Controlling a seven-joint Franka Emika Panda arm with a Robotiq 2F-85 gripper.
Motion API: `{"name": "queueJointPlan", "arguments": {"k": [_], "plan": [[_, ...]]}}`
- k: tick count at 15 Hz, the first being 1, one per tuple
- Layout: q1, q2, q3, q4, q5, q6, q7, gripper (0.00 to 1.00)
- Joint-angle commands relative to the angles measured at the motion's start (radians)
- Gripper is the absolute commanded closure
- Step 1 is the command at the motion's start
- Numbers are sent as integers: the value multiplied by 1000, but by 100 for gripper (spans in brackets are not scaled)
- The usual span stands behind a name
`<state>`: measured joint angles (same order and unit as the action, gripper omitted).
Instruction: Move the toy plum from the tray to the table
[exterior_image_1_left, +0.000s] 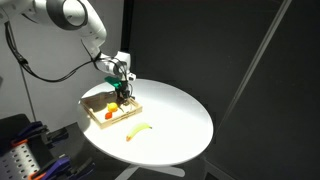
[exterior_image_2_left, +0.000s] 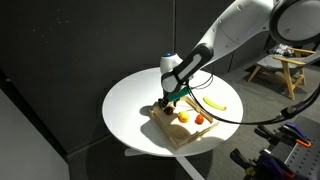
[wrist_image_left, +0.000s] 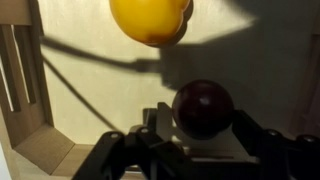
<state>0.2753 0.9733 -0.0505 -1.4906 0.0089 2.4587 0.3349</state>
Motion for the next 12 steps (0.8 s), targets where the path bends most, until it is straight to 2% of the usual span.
{"name": "queueJointPlan", "arguments": {"k": [1,3,12], "plan": [[13,19,-17,42,-19,-35,40,51],[13,18,-17,43,-19,-37,42,66],[15,-47,-6,1,-20,-88,28,66]]}}
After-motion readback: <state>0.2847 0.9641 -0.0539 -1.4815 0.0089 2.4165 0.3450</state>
